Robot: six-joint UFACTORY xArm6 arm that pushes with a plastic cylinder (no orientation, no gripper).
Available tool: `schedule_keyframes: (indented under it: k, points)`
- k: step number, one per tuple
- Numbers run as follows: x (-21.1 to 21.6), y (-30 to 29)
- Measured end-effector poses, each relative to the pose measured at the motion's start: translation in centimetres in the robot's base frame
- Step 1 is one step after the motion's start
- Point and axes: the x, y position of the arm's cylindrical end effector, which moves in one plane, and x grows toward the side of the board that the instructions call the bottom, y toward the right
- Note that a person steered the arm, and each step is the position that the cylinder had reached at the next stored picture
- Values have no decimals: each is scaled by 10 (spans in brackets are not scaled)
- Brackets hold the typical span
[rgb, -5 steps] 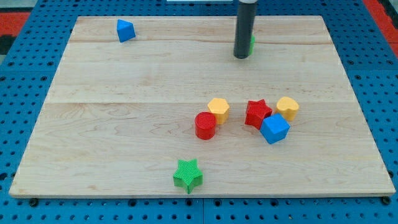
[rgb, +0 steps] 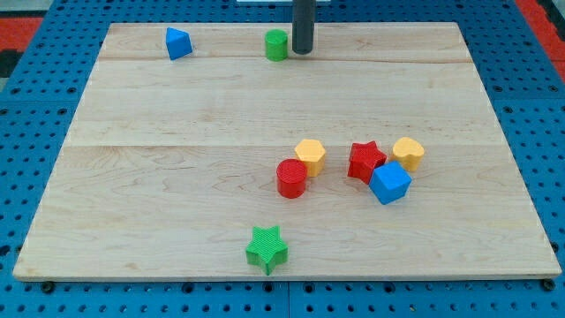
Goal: Tap the blue triangle above
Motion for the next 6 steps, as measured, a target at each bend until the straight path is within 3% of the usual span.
schedule_keyframes:
  k: [1, 4, 5, 6]
  points:
    - [32, -40]
    - [-46, -186]
    - [-45, -190]
    - [-43, -143]
